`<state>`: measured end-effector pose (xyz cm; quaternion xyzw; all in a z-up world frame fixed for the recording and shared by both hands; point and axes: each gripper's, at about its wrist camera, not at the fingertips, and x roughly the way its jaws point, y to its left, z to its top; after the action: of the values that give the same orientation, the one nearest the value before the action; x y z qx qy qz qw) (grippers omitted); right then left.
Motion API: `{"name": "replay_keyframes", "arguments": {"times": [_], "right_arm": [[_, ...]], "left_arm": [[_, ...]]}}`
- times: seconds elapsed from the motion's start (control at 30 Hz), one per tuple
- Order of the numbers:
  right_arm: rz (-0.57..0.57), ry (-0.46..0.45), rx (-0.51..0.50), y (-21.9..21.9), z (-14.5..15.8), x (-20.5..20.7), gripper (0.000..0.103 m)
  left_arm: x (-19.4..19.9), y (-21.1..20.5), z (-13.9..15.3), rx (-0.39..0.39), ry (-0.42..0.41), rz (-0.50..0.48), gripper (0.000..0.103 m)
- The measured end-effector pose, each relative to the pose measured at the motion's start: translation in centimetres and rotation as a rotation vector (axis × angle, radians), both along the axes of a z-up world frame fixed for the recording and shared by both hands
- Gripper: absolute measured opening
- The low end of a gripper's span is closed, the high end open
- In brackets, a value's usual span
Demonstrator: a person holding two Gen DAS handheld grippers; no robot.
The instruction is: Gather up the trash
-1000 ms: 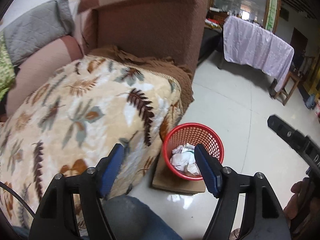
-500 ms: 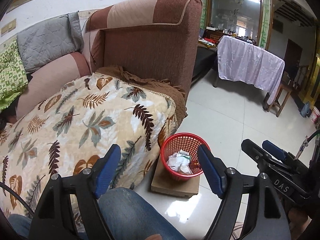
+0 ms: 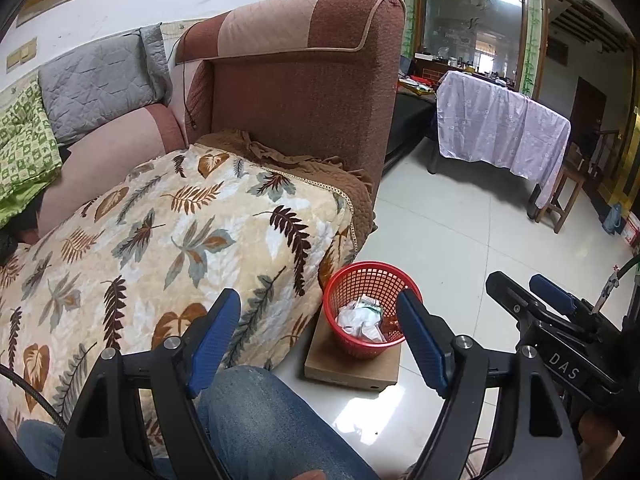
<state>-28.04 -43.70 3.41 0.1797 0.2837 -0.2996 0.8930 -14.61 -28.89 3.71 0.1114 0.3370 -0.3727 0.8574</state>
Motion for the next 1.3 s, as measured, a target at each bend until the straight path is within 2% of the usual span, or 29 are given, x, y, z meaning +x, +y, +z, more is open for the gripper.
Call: {"name": "replay_keyframes", "arguments": {"times": [1.3], "right_arm": [[-0.012, 0.005, 0.008, -0.55, -0.92, -0.3, 0.085]], "left_arm": [[0.18, 0.19, -0.25, 0.005, 0.003, 0.003, 0.079]]}}
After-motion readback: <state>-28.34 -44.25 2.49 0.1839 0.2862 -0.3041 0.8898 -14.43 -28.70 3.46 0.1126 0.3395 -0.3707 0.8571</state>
